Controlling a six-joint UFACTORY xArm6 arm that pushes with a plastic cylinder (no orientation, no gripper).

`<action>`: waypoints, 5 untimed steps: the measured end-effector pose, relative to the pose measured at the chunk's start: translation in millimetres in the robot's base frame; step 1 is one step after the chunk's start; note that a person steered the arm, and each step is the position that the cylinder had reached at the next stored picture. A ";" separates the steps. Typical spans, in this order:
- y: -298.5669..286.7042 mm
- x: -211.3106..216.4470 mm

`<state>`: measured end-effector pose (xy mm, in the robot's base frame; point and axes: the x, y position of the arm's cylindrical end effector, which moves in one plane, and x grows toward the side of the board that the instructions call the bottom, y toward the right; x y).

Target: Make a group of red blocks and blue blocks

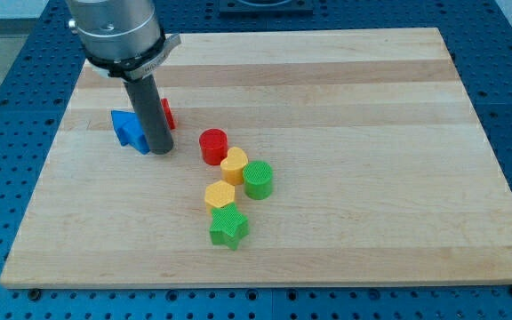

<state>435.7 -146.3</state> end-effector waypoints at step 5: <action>127.4 39.1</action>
<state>474.8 -18.9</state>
